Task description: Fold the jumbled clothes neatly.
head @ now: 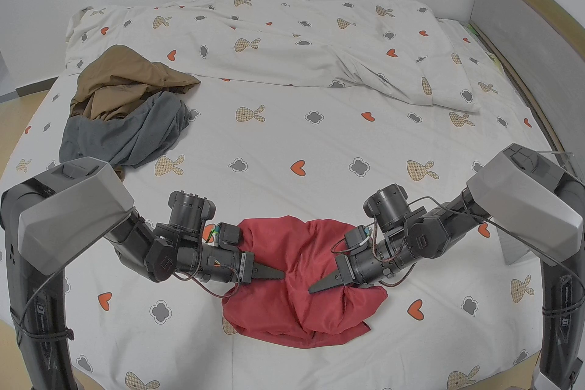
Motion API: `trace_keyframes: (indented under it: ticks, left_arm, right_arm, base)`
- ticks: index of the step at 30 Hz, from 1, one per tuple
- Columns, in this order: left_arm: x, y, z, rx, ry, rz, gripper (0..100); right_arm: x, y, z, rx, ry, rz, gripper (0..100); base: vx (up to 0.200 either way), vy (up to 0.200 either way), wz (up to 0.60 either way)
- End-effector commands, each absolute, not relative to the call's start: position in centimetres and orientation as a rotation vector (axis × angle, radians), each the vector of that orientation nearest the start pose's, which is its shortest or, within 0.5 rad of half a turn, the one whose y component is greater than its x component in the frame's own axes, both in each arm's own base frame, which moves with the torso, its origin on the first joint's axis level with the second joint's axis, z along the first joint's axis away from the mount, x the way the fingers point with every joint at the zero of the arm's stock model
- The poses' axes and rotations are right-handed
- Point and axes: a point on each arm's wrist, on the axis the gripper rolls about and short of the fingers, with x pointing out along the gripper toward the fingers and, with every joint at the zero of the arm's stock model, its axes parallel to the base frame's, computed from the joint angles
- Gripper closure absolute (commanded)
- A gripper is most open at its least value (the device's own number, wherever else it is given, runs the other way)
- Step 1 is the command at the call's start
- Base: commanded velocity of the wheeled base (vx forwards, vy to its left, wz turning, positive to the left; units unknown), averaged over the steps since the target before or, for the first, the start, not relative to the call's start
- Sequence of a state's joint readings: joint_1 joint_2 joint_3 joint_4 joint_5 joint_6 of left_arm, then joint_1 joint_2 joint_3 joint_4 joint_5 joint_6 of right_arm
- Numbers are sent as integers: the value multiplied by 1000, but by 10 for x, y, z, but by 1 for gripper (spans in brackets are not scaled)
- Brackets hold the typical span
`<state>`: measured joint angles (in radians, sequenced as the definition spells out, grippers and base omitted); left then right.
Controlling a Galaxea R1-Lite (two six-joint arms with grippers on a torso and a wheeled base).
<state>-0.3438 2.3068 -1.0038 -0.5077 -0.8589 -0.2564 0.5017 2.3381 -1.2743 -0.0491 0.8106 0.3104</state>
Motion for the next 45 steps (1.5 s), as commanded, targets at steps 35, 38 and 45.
trace_keyframes:
  ticks: [35, 38, 45]
  left_arm:
    - [315, -142, 109, -560, 945, -1009, 100]
    - [310, -140, 115, -562, 950, -1005, 100]
    - [306, -142, 117, -562, 973, -1006, 100]
  right_arm:
    - [306, 200, 111, 393, 1108, 1092, 100]
    - [303, 201, 117, 400, 1102, 1094, 100]
    - [299, 203, 124, 419, 1108, 1086, 100]
  base:
    - [0, 0, 0]
    - [0, 0, 0]
    - [0, 0, 0]
